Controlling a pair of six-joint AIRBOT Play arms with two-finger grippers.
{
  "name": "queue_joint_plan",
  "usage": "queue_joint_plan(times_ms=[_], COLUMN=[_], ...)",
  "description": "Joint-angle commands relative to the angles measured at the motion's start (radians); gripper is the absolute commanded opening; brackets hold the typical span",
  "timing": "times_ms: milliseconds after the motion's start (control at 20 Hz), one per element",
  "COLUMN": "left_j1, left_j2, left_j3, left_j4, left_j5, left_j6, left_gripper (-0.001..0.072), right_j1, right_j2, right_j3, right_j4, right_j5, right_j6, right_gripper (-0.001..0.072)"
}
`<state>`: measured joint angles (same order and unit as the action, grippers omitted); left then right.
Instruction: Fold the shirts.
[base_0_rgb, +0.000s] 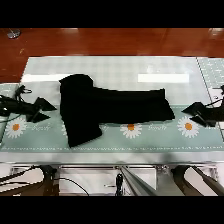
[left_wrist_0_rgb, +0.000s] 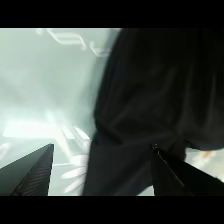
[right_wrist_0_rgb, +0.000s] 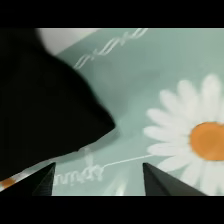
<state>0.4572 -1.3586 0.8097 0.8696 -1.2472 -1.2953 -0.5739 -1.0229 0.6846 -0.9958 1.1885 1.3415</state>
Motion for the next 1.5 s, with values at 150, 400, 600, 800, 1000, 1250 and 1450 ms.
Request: queue_joint_plan(times_ms=[150, 400, 600, 800, 1000, 1250, 1450], left_j1=[-0.127, -0.253, -0.269, -0.27, -0.276, -0.287, -0.297], left_j2=[-0.053, -0.101, -0.101, -0.1, -0.1, -0.1, -0.1], left_j3=[-0.077, -0.006, 0.066, 0.082, 0.082, 0.082, 0.082], left_j4=[-0.164, -0.171, -0.171, -0.175, -0.175, -0.175, -0.181], left_j5=[0.134, 0.142, 0.137, 0.133, 0.124, 0.109, 0.102], left_j6=[0.08, 0.08, 0.083, 0.079, 0.079, 0.079, 0.079], left_gripper=[0.0703, 0.0601, 0.0022, 0.0022, 0.0022, 0.0022, 0.0022], right_j1=[-0.023, -0.023, -0.023, -0.023, 0.014, 0.169, 0.24], right_j2=[0.027, 0.026, -0.016, -0.145, -0.275, -0.38, -0.439], right_j3=[-0.1, -0.1, -0.101, -0.1, -0.052, 0.052, 0.115], right_j4=[0.142, 0.071, 0.025, 0.19, 0.278, 0.256, 0.227], right_j5=[0.011, -0.042, -0.05, -0.079, -0.09, -0.165, -0.161], right_j6=[-0.057, 0.009, 0.06, -0.045, -0.094, -0.024, 0.016], right_gripper=[0.0619, 0.0619, 0.0618, 0.0618, 0.0618, 0.0618, 0.0348])
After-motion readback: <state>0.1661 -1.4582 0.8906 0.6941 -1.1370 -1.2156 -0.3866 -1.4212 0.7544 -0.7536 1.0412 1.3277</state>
